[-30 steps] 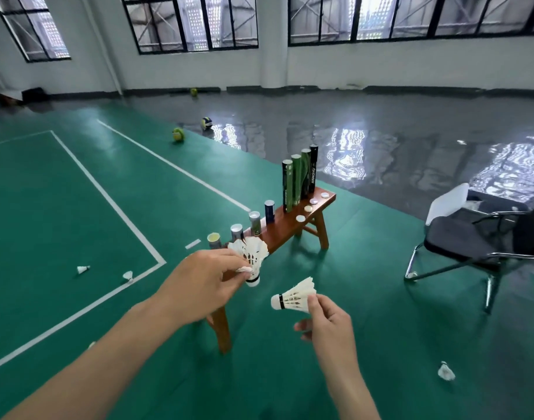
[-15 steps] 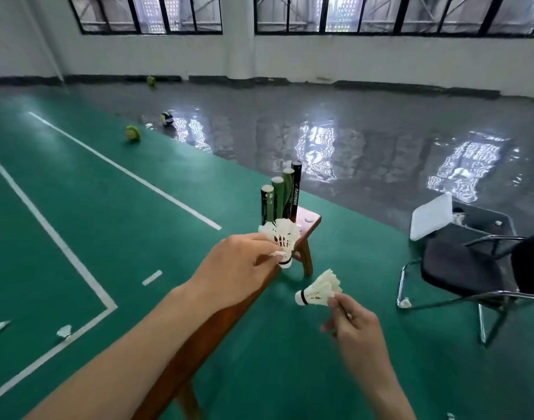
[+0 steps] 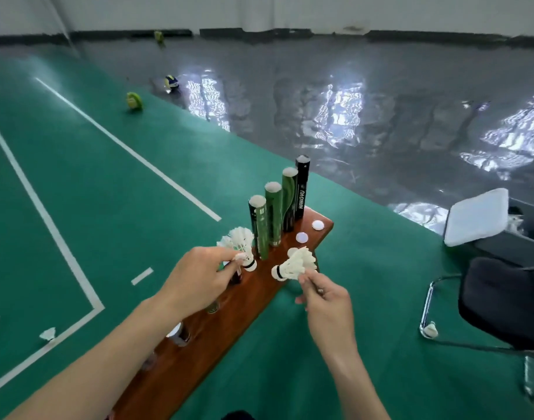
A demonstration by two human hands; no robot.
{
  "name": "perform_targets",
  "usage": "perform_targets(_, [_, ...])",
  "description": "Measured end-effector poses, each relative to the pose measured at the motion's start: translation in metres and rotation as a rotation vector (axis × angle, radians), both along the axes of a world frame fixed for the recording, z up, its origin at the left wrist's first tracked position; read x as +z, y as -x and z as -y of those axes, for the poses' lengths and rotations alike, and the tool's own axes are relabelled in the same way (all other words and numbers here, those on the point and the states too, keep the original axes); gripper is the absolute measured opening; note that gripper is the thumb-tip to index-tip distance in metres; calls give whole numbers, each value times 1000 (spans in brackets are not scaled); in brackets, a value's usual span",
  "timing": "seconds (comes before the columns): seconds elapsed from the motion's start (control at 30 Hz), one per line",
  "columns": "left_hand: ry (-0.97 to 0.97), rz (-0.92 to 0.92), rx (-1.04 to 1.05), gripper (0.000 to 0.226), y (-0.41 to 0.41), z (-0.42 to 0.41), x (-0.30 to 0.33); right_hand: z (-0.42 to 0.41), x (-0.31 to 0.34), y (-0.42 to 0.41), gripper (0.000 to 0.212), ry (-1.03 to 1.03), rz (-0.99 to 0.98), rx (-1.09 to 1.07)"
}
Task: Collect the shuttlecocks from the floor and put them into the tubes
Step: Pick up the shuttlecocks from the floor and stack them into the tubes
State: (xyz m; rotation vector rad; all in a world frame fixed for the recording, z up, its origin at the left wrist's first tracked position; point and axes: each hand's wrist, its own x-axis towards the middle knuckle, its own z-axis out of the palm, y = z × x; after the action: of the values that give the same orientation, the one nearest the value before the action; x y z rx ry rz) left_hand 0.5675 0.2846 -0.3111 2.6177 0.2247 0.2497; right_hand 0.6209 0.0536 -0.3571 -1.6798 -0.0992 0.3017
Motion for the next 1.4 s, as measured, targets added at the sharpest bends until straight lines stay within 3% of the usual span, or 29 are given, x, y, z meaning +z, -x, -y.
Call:
perform_targets(0.17, [60, -62, 27, 16, -85, -39, -36, -34, -20, -91, 22, 27, -64, 18])
perform_targets(0.43, [-32, -110, 142, 22, -232, -108, -80, -92, -28, -221, 26, 52, -48, 3])
perform_targets(0.57, [-62, -302, 154, 27, -291, -124, -100, -111, -25, -281, 25, 33, -27, 6])
perform_targets(0.73, [-92, -335, 172, 30, -327, -138, -128, -136, -33, -336, 27, 16, -75, -27])
perform_targets(1.07, [-205, -622, 41, 20, -366, -136, -193, -168, -41, -448, 17, 101, -14, 233])
perform_targets(1.23, [-134, -743, 118, 29, -382, -130, -206, -178, -48, -484, 19, 94, -25, 325])
perform_targets(1.4, [-222, -836, 51, 33, -398, -127, -209, -184, -64, -493, 19, 101, -20, 461])
